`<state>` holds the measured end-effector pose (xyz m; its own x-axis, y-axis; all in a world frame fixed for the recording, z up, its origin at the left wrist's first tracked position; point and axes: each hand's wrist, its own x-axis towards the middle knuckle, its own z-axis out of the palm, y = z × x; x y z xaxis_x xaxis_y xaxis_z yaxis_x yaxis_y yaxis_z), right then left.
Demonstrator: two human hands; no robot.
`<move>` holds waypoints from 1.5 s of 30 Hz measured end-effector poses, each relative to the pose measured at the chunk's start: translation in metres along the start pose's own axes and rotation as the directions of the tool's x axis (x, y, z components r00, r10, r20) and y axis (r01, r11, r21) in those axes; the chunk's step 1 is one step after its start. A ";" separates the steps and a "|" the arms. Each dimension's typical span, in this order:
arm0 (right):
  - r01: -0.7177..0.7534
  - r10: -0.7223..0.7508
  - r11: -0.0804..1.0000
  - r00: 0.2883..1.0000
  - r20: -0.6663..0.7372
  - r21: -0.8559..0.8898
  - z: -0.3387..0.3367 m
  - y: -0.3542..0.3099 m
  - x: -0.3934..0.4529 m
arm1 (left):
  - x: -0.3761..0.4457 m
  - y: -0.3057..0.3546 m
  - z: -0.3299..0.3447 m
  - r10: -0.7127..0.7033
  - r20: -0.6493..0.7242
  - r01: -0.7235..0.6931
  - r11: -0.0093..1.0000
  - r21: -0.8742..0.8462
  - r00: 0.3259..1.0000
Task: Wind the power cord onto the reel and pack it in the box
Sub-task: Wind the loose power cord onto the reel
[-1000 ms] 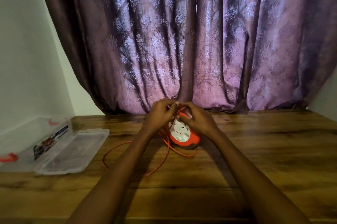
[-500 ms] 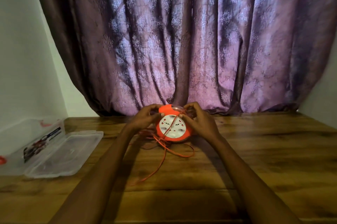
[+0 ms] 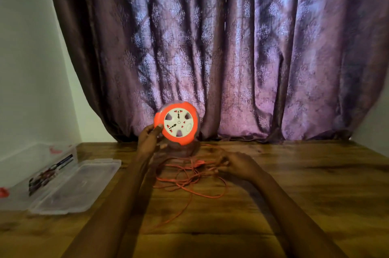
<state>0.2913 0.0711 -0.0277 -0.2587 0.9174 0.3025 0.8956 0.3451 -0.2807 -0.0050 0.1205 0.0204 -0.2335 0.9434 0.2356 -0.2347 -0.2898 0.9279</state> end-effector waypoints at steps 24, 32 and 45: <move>-0.080 0.089 0.917 0.996 -0.005 0.391 0.005 -0.037 0.018 | -0.006 0.001 0.047 -0.027 -0.046 0.021 0.992 -0.122 0.999; -0.138 -0.218 0.664 0.904 0.368 0.735 0.004 -0.055 -0.005 | -0.002 0.001 0.032 -0.021 -0.097 0.011 0.995 -0.104 0.995; 0.343 -0.328 0.935 0.933 0.146 -0.094 0.035 -0.099 -0.042 | -0.010 0.021 0.031 -0.088 -0.019 0.087 0.995 -0.041 0.996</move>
<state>0.2009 0.0057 -0.0444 -0.5881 0.7719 0.2415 0.7821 0.6188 -0.0731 0.0215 0.1099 0.0461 -0.2298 0.9619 0.1479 -0.2925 -0.2132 0.9322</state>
